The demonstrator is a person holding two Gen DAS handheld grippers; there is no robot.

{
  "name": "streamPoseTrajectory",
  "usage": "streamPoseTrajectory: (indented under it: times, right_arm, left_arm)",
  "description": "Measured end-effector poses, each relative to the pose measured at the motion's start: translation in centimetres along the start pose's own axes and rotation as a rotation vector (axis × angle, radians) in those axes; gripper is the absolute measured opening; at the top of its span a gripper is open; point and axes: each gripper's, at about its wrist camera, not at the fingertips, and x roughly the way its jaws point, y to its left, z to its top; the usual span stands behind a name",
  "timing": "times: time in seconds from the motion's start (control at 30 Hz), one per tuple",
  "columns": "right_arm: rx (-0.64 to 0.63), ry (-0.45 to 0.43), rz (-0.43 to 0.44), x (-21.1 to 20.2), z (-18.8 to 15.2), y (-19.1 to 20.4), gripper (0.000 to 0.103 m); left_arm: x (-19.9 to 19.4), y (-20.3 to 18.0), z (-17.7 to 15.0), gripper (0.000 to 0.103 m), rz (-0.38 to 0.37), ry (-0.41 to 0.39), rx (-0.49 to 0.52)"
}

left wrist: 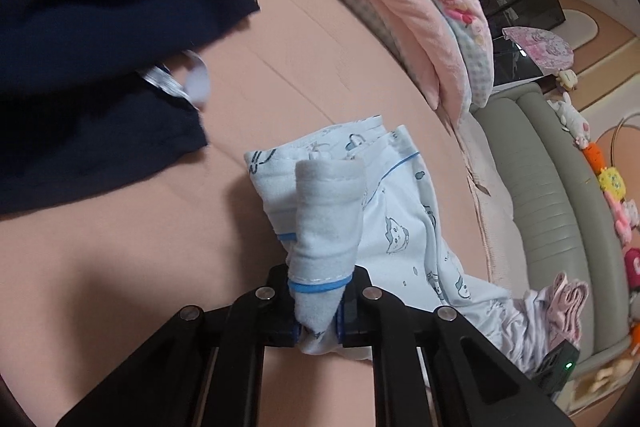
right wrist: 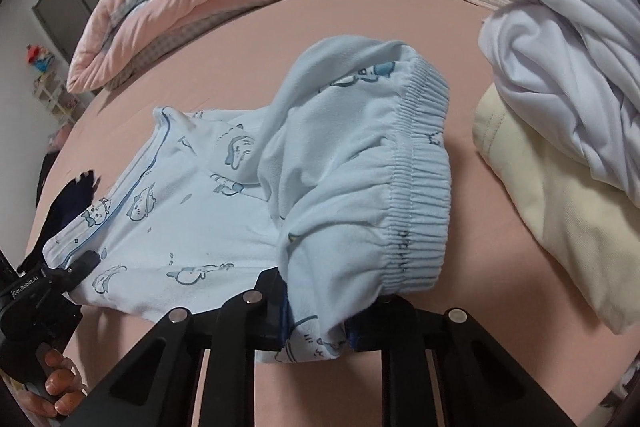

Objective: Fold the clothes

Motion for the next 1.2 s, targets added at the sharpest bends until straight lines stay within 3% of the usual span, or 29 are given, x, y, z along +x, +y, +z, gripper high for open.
streamPoseTrajectory:
  times: [0.37,0.87,1.2]
  right_arm:
    - [-0.01,0.064,0.072,-1.6,-2.1,0.9,0.017]
    - [-0.048,0.135,0.151,-4.2,-5.7,-0.4,0.017]
    - [-0.08,0.134,0.216,-6.7,-6.9,-1.8,0.017]
  left_arm:
    - [-5.3,0.3,-3.4,0.009,0.061,-0.038,0.073]
    - [-10.5,1.4,-7.9,0.009,0.089,-0.028,0.069]
    - [-13.7,0.8,-9.9,0.009,0.087,-0.056,0.063]
